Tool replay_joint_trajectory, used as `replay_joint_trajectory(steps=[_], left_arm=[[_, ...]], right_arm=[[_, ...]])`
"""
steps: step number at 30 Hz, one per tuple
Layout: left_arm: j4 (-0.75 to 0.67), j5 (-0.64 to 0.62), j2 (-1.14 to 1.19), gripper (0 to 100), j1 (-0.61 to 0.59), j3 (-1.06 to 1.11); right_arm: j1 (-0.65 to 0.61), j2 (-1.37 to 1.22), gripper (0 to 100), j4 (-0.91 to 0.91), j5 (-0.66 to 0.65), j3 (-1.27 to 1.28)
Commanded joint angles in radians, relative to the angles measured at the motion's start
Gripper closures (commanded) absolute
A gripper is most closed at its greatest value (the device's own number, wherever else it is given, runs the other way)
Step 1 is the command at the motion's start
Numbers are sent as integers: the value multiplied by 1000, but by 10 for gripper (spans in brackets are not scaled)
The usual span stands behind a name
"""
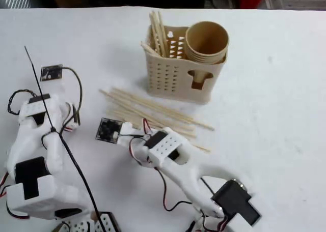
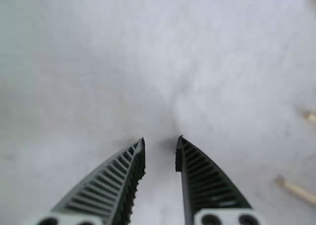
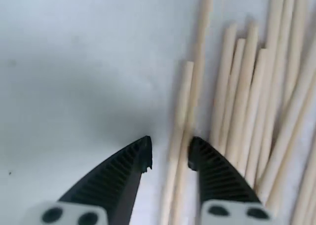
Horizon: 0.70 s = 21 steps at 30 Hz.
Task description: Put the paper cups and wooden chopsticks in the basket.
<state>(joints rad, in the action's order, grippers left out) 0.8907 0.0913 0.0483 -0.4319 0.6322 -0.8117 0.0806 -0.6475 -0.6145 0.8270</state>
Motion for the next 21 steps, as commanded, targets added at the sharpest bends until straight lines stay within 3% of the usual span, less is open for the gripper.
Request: replay_joint_trajectory(steps=[1, 13, 21], left_arm=[[-14, -3, -4, 876, 13, -2], [-14, -3, -4, 876, 13, -2], [-14, -3, -4, 876, 15, -3]], right_arm=[[24, -2, 950, 2, -14, -26], [27, 12, 981, -7, -9, -29], [114, 262, 981, -85, 35, -23]])
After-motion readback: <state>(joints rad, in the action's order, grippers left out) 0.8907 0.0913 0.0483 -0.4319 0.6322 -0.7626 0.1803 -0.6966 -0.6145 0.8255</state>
